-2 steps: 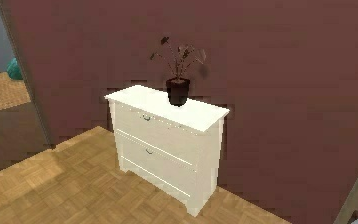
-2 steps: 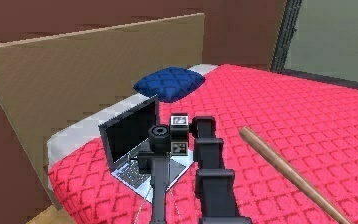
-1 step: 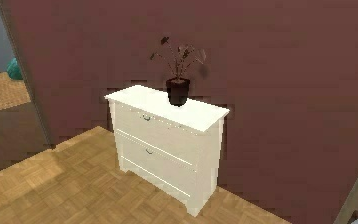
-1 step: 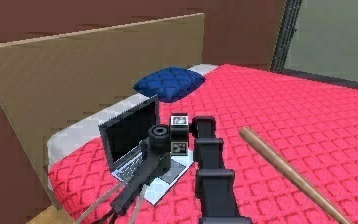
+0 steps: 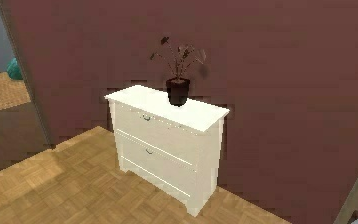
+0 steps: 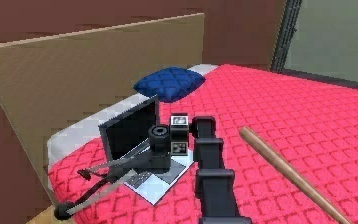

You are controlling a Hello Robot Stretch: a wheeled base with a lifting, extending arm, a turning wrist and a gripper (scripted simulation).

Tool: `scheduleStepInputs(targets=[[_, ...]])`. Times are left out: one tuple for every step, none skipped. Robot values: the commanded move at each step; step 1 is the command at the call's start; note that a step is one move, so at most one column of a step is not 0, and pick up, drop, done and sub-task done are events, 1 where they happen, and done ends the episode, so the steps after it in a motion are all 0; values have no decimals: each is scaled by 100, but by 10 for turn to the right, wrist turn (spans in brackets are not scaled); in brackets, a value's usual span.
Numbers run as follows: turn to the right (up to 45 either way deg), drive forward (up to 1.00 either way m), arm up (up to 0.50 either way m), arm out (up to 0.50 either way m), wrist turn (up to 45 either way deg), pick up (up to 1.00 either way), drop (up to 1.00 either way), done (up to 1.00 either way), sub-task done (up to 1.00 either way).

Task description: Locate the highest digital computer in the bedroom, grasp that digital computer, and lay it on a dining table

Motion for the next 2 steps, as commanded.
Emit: scheduleStepInputs(targets=[[0,0,0,0,450,0,0,0,0],[0,0,0,0,270,0,0,0,0]])
